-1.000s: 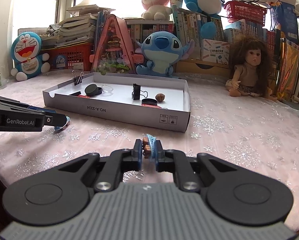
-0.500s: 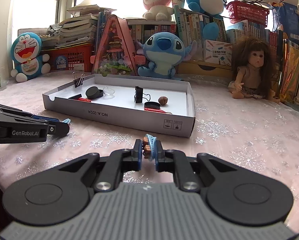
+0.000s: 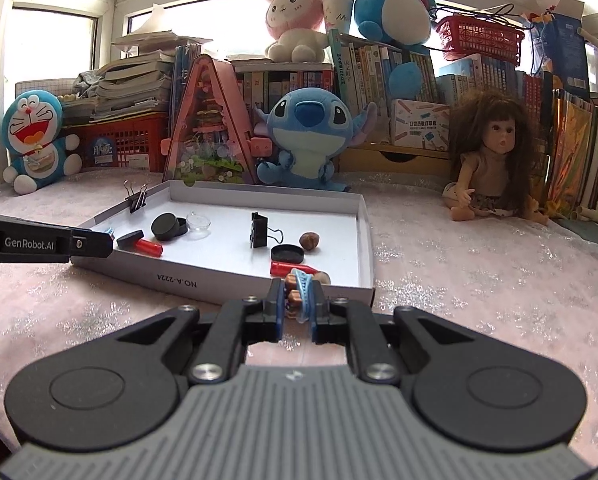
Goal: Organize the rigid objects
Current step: 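Carry the blue clip with left gripper into the tray while right carries the toy boat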
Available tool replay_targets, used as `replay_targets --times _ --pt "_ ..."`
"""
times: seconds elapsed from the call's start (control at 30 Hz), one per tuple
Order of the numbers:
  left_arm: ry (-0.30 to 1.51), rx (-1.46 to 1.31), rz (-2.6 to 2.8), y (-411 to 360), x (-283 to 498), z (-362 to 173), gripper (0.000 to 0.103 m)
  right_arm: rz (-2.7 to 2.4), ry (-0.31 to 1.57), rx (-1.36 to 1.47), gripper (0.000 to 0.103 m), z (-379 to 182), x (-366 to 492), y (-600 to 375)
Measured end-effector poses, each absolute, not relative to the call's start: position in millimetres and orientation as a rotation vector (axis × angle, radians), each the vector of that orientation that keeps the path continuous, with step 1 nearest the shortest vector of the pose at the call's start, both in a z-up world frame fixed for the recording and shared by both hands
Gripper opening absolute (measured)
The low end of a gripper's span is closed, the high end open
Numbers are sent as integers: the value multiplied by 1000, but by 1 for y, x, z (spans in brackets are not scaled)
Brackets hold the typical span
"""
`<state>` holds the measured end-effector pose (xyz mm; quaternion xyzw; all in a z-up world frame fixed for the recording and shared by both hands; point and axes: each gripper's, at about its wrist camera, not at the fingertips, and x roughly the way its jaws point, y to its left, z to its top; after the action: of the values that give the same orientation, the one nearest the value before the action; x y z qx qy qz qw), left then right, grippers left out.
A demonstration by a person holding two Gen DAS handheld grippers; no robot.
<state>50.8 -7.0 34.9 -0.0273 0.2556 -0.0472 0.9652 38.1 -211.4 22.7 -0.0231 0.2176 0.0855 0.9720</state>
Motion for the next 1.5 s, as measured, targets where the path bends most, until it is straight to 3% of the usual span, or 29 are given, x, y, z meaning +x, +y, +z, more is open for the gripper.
replay_targets --times 0.6,1.5 --pt "524 -80 -57 11 108 45 15 180 474 20 16 34 91 -205" --pt "602 -31 14 14 177 17 15 131 589 48 16 14 161 -199"
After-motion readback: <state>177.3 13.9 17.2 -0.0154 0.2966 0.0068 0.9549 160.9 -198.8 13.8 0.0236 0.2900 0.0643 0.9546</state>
